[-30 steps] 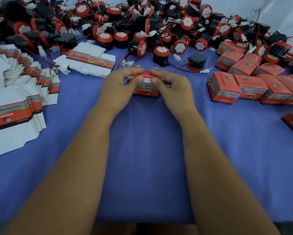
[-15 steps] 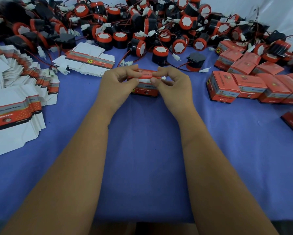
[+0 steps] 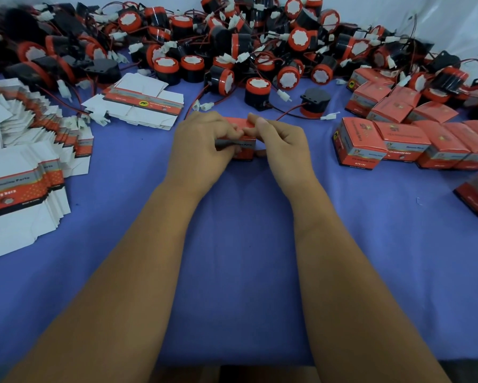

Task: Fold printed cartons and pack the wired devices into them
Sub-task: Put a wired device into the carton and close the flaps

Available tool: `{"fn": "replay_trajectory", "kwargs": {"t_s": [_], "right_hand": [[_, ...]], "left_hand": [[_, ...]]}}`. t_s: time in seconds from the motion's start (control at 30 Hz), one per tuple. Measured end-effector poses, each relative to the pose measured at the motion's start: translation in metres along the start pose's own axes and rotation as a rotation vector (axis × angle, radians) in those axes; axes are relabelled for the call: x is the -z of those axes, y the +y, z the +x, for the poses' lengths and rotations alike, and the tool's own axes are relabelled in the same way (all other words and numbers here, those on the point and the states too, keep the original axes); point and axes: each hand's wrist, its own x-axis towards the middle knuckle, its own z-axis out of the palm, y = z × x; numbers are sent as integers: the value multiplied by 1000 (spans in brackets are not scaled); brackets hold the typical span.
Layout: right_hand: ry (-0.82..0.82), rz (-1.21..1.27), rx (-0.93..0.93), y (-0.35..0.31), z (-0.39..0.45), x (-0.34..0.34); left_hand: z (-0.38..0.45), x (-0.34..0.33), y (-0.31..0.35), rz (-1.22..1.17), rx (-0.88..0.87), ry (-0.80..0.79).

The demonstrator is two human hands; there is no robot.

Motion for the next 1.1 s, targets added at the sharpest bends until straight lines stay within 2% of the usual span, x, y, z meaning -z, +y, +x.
{"fn": "replay_trajectory", "kwargs": {"t_s": [0.17,0.33,0.5,0.57,0.63,0.67,0.73,0.8,0.83,0.9,1.0,1.1], "right_hand": [[19,-107,56,4,3,-2],[29,-63,26,4,2,-4],[-45,77,-77,0,-2,4],[-76,110,-83,-2,-4,5],[-82,65,-58,-4,-7,5],[-69,36,-44,-4,-8,5],[-20,-11,-27,-3,-11,5],[18,-58,-10,-3,-14,5],[24,-81,-5,-3,-15,5],[34,-119,-3,-4,-16,3],[21,-177,10,-7,-18,1],[49,-475,167,-5,-20,-1]], "left_hand": [[2,-5,1,-9,78,-5],[-3,-6,6,33,128,9],[-18,-1,13,333,122,-193],[-23,0,14,317,108,-265],[-24,1,14,191,102,-309],[-25,2,14,122,99,-295],[-25,5,13,7,114,-140],[-27,8,11,-62,210,61],[-28,9,11,-88,276,108],[-29,8,9,-135,370,93],[-27,6,7,-190,421,65],[-26,6,7,-177,412,63]]}}
